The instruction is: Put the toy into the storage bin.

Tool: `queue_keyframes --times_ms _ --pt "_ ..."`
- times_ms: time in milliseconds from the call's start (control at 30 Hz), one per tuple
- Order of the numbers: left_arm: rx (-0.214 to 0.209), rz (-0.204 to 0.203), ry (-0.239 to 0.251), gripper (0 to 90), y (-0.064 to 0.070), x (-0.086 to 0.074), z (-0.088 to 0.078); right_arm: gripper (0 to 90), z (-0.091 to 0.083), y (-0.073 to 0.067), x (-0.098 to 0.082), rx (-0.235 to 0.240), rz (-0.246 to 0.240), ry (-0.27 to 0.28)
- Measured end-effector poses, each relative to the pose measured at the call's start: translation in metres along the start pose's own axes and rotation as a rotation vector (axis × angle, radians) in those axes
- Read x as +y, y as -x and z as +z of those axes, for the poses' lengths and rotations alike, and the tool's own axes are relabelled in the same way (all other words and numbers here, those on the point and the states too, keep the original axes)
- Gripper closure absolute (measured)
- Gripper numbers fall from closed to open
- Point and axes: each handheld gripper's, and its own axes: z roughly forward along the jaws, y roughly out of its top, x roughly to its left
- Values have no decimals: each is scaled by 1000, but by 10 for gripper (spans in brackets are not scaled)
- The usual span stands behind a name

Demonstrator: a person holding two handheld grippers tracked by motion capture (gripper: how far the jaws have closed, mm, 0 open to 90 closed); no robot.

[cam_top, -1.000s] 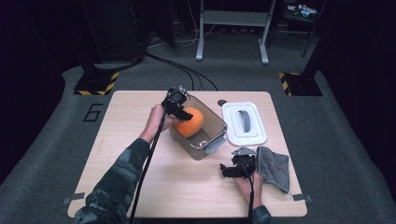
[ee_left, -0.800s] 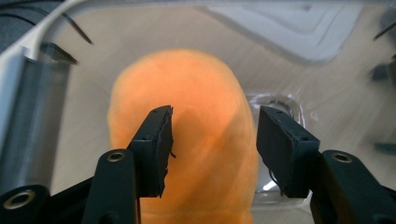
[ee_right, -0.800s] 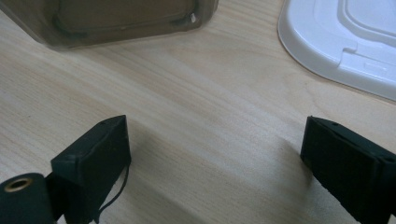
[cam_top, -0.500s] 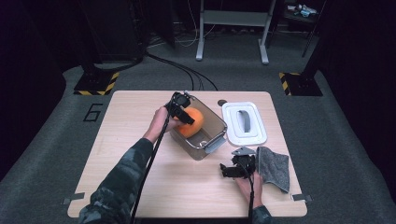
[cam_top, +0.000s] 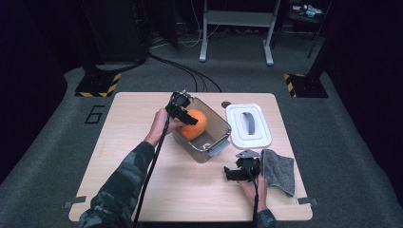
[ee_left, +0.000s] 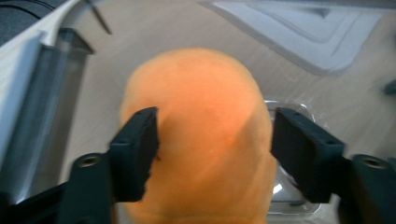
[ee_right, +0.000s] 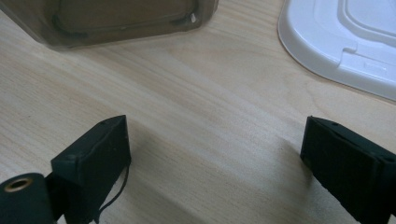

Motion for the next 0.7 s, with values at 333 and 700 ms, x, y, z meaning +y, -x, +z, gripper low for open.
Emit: queue_keyframes --times_ms 333,700 --pt "27 -43 66 117 -8 -10 -26 74 0 0 0 2 0 -3" --pt "59 -53 130 28 -11 -29 -60 74 0 0 0 1 1 -1"
